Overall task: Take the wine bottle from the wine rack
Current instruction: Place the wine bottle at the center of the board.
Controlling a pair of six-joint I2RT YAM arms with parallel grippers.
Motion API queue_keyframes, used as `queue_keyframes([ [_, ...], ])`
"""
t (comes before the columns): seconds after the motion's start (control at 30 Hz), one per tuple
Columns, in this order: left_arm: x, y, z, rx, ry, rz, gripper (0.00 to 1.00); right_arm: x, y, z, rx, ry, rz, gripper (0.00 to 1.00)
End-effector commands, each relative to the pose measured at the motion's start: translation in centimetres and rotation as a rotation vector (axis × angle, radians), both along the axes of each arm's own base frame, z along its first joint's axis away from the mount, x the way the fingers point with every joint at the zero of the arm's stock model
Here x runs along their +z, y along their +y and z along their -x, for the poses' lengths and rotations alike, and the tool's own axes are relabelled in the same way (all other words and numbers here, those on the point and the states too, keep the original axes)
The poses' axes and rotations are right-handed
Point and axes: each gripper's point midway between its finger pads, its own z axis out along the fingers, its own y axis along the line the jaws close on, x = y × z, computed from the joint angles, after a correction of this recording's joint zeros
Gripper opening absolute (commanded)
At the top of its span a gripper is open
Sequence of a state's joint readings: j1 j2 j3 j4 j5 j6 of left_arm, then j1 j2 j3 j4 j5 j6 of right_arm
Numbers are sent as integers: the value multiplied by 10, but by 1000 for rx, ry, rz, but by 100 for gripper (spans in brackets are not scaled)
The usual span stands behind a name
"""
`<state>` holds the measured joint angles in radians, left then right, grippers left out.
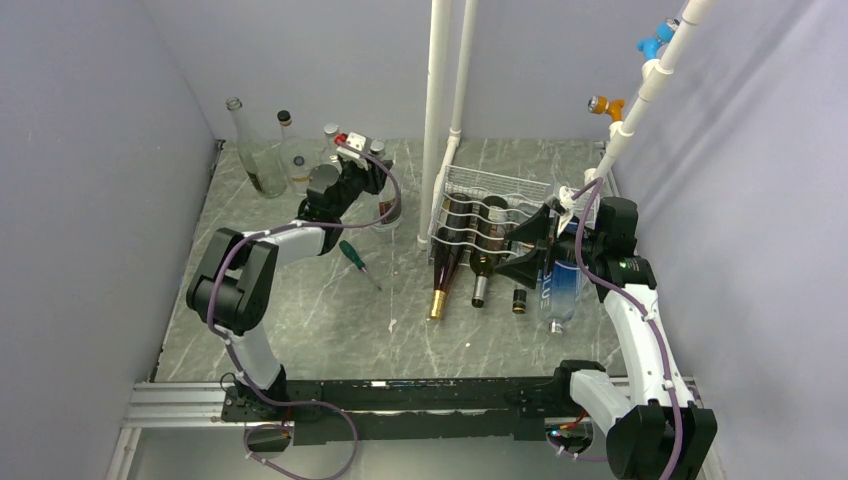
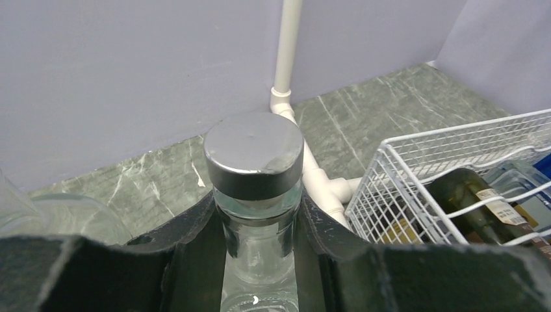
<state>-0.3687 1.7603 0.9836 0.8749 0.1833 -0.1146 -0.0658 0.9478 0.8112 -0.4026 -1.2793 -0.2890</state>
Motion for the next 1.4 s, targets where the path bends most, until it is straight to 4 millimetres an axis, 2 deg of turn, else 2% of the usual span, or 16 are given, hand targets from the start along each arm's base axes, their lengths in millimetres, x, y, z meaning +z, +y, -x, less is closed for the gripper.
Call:
queue_keyframes([
  [0.0,122,8,-5,22,-354,130,0,7,0,-2,10,-66,10,100],
  [0.33,118,8,-30,36,-355,111,0,7,1,-2,12,-66,11,100],
  [0.8,92,5,-53,46,-299,101,0,5,1,-2,14,-65,16,100],
  [1.07,73,10,-46,58,-260,123,53,5,1,-2,13,-69,19,100],
  [1.2,78,10,-38,46,-268,128,70,5,1,-2,11,-71,21,100],
  [1.37,89,14,-27,45,-276,129,80,5,1,-2,8,-77,23,100],
])
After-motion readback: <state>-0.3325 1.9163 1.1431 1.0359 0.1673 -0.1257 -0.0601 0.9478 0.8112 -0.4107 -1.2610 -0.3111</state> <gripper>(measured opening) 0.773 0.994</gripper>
